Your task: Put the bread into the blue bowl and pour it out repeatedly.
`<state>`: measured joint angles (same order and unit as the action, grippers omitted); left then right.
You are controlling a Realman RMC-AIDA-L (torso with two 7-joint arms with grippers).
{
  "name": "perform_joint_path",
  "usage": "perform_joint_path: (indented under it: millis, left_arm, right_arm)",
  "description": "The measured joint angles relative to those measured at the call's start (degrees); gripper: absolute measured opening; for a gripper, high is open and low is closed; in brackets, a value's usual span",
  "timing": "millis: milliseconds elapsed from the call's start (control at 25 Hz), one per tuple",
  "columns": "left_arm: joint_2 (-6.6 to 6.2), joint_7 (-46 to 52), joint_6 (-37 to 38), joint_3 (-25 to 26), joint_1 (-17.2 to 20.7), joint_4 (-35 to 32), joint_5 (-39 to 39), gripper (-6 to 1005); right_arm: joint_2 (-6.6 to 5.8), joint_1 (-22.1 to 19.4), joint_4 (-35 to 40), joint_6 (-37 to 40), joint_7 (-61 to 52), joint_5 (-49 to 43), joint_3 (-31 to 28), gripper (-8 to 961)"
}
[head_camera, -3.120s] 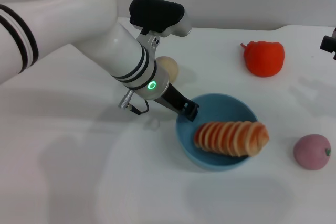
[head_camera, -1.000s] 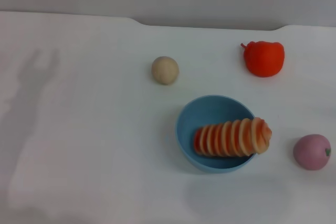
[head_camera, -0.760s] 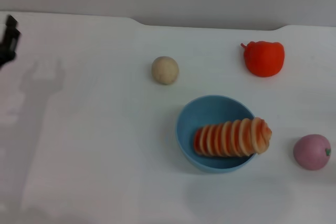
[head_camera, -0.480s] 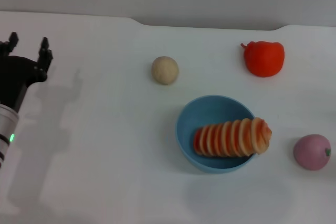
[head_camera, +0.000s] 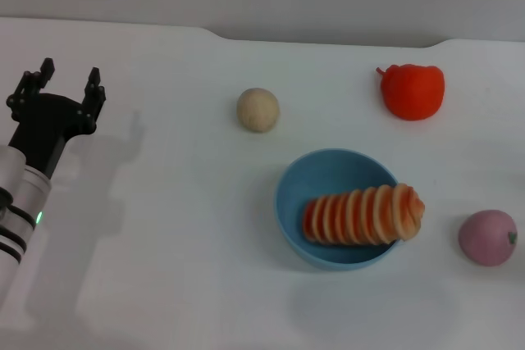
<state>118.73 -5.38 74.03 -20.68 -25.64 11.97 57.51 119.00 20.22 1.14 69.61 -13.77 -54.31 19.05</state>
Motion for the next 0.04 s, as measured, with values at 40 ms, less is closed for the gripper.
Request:
perform_joint_path:
  millis: [40]
  left_arm:
    - [-0.02,0.0,-0.16,-0.14,-0.12,0.3,0.05,612]
  right_arm:
    - [0.0,0.0,-0.16,0.01,0.0,0.0,-0.37,454]
